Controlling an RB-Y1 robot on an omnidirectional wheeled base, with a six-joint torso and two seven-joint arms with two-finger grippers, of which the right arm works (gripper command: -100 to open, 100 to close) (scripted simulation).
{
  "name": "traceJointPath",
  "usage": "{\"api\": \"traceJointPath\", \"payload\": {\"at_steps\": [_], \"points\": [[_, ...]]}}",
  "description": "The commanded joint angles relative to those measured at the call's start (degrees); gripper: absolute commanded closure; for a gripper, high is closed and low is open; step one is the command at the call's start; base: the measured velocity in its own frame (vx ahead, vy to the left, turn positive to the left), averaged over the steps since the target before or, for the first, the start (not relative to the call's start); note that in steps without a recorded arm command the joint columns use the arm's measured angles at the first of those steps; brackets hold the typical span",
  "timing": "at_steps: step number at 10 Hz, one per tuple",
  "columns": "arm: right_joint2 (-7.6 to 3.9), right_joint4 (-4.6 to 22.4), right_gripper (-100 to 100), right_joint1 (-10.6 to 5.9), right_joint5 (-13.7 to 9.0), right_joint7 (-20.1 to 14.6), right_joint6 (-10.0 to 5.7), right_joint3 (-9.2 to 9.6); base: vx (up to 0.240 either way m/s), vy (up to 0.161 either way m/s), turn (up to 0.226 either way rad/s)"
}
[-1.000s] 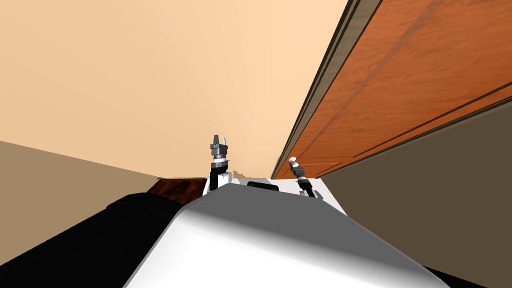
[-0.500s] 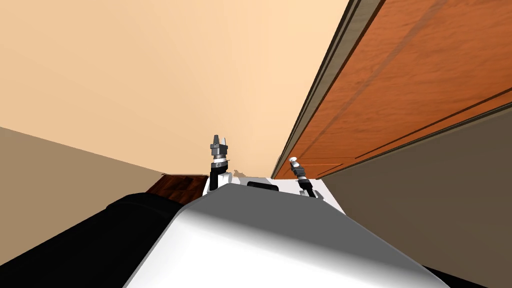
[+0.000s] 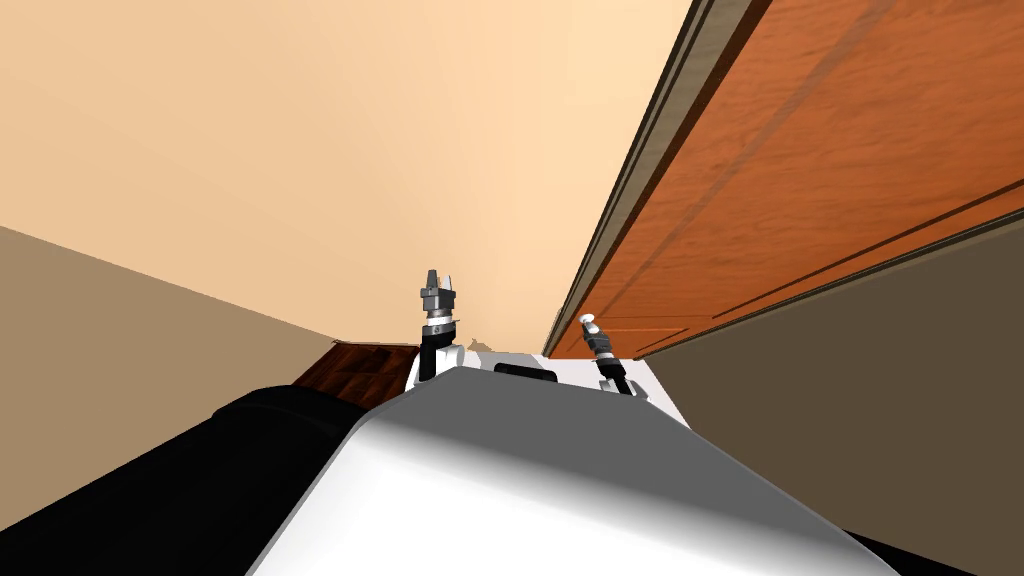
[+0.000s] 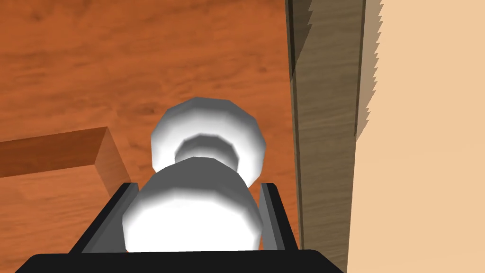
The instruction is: Pull the door open
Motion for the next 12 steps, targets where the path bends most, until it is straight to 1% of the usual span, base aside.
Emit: {"api": "traceJointPath", "payload": {"at_steps": [1, 4, 11, 12], "points": [[0.37, -0.3, 100, 0.17, -0.5, -2.3, 0.09, 0.56, -0.05, -0.019, 0.068], [0.34, -0.3, 100, 0.08, -1.9, -6.2, 0.27, 0.92, -0.046, -0.02, 0.08], [0.25, -0.3, 100, -0.18, -5.8, -17.6, 0.79, 2.01, -0.049, -0.026, 0.086], [0.25, -0.3, 100, -0.18, -5.8, -18.2, 0.79, 2.01, -0.038, -0.018, 0.024]]}}
